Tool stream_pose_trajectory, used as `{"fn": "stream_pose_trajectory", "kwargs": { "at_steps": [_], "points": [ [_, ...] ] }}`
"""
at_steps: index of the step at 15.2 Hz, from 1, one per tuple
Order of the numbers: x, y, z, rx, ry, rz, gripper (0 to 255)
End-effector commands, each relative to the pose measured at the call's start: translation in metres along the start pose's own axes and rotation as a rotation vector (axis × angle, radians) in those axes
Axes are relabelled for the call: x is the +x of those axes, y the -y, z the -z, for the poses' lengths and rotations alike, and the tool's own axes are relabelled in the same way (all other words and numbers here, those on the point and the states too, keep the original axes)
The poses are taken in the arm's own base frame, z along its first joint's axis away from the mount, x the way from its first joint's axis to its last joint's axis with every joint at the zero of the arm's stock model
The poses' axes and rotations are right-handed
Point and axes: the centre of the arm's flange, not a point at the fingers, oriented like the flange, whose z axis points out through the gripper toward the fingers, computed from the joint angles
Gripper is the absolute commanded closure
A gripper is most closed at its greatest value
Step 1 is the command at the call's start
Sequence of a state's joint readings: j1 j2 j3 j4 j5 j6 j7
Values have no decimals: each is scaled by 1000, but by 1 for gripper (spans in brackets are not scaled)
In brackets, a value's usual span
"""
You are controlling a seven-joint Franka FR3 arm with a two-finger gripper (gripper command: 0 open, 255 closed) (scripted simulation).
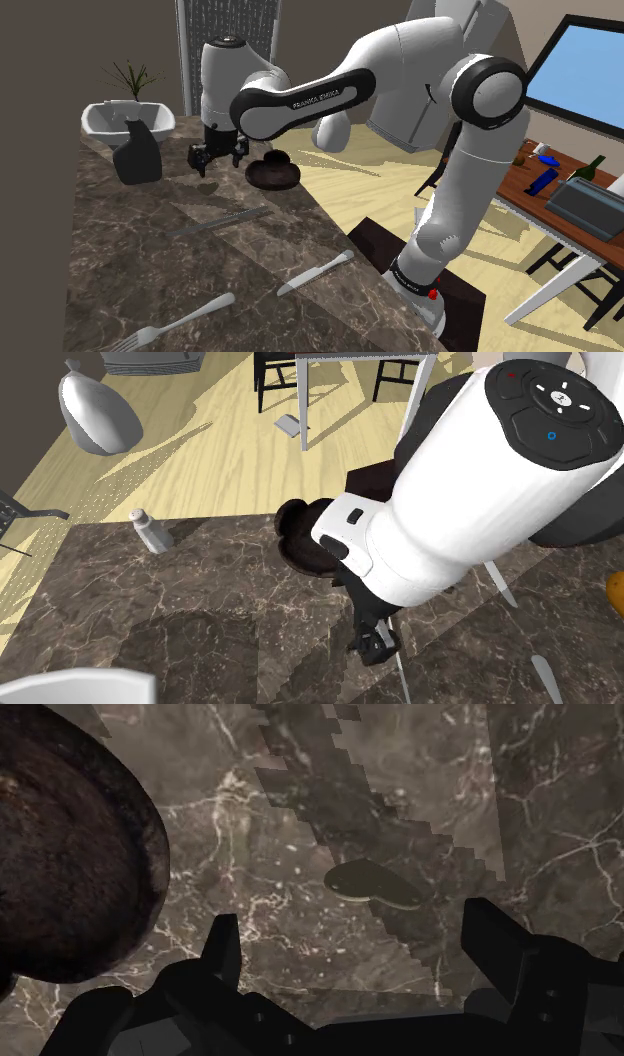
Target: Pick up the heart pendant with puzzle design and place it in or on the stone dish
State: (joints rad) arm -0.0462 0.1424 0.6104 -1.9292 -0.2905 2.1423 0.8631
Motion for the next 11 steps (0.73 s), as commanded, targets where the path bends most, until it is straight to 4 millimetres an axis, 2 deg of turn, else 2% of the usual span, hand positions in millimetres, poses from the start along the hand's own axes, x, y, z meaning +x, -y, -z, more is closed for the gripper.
{"fn": "stream_pose_trajectory", "kwargs": {
  "at_steps": [1, 9, 11],
  "points": [
    [13, 22, -13, -7, -4, -26, 0],
    [15, 25, -56, -8, -4, -30, 0],
    [15, 25, -56, -8, -4, -30, 0]
  ]
}}
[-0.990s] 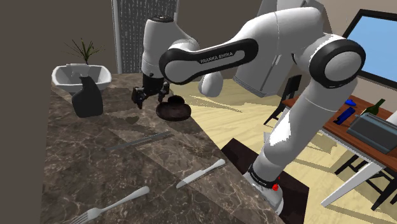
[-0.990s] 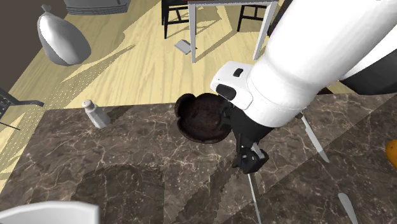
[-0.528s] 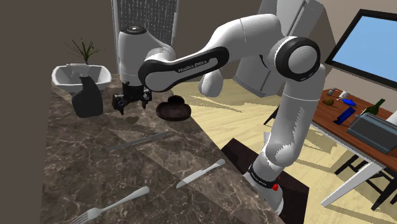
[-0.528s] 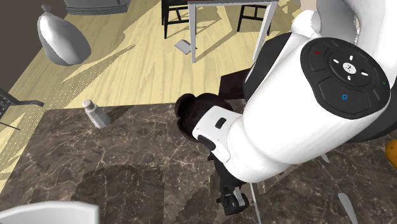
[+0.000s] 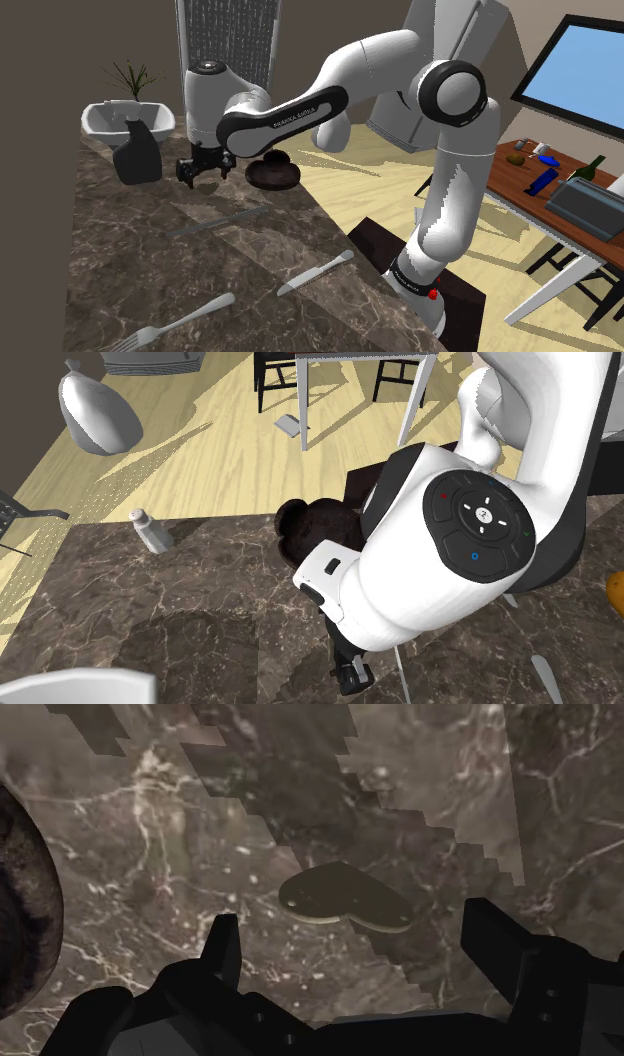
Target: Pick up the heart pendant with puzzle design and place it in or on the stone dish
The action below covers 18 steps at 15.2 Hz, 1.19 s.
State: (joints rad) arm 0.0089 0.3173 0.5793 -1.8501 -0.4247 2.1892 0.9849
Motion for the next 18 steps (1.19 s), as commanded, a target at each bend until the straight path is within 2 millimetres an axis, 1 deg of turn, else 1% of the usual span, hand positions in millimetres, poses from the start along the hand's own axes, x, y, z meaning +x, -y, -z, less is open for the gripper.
{"fn": "stream_pose_trajectory", "kwargs": {
  "at_steps": [1, 6, 7, 16, 18],
  "points": [
    [0, 0, -2, 0, 0, 0, 0],
    [0, 0, -2, 0, 0, 0, 0],
    [0, 0, -2, 0, 0, 0, 255],
    [0, 0, -2, 0, 0, 0, 255],
    [2, -1, 9, 0, 0, 0, 255]
  ]
}}
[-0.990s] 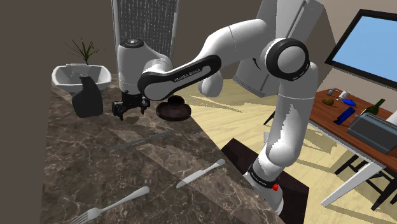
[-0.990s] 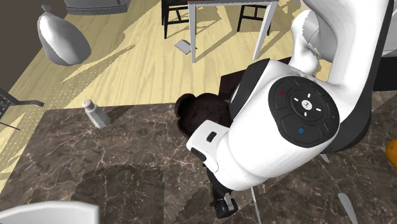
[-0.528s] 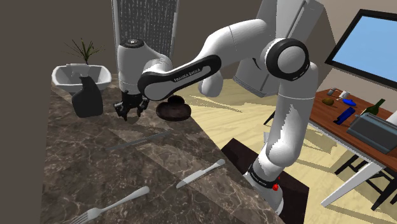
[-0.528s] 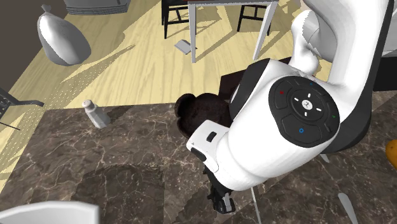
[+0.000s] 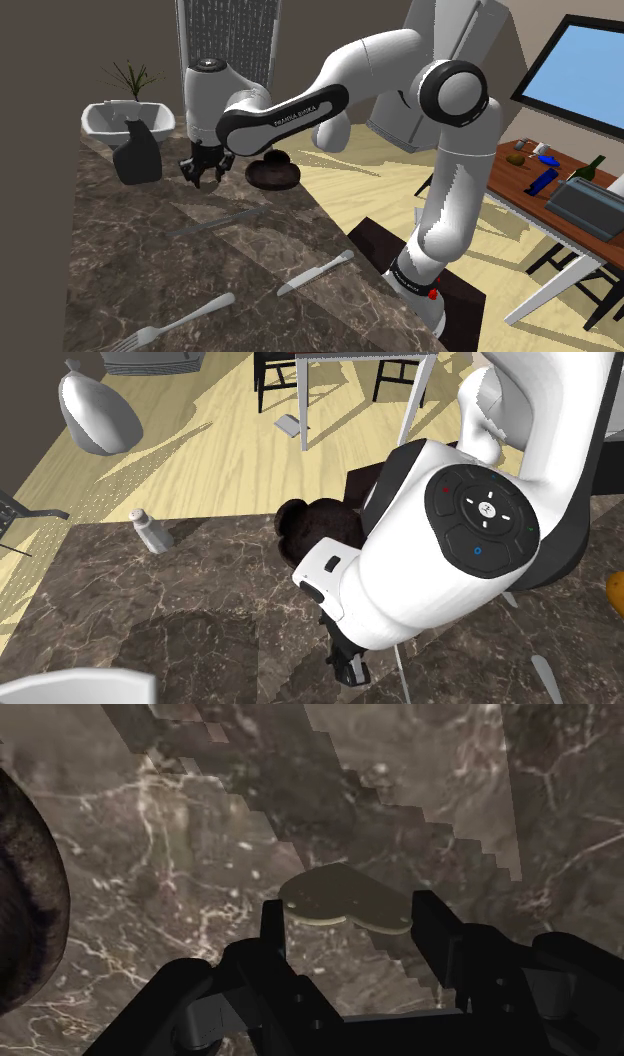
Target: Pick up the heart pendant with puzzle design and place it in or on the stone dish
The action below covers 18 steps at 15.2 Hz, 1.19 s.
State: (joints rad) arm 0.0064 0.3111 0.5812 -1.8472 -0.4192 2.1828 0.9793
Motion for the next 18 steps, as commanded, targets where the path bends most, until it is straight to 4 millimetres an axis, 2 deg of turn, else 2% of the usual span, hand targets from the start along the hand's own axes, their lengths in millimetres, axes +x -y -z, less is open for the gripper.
{"fn": "stream_pose_trajectory", "kwargs": {
  "at_steps": [1, 18],
  "points": [
    [2, 0, 10, 0, 0, 0, 255],
    [20, -4, 98, 0, 0, 0, 255]
  ]
}}
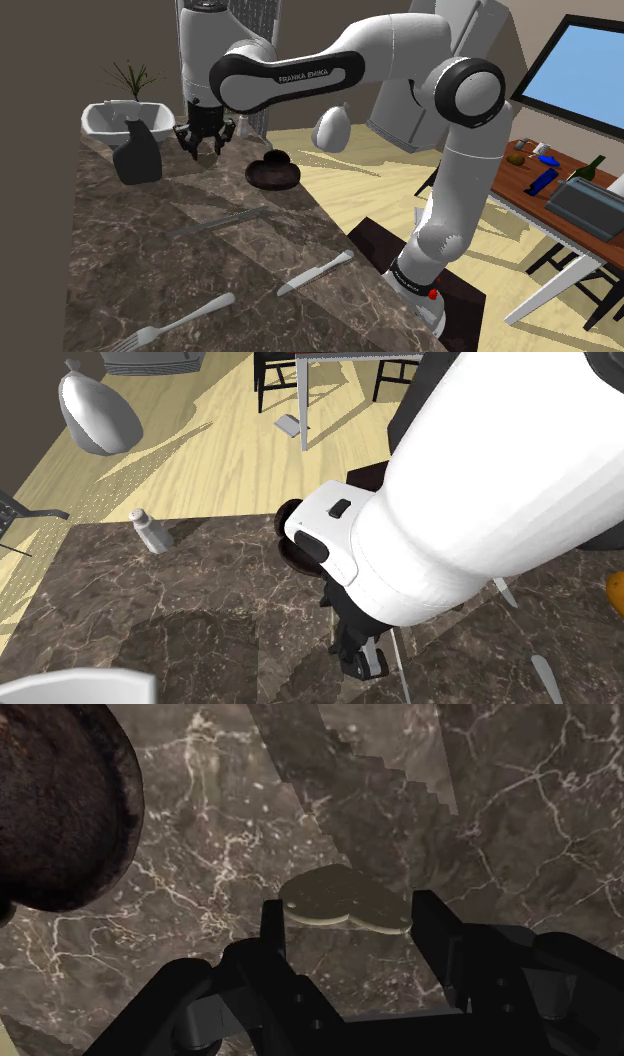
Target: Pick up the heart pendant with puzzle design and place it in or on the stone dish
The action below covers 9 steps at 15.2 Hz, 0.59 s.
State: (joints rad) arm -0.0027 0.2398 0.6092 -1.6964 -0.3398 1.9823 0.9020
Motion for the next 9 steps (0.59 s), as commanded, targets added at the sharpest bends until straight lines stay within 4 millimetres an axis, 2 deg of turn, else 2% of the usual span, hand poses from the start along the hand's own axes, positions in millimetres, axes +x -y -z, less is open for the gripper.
{"fn": "stream_pose_trajectory", "kwargs": {
  "at_steps": [1, 9],
  "points": [
    [1, -2, 11, 0, 0, 0, 255],
    [10, -4, 53, 0, 0, 0, 255]
  ]
}}
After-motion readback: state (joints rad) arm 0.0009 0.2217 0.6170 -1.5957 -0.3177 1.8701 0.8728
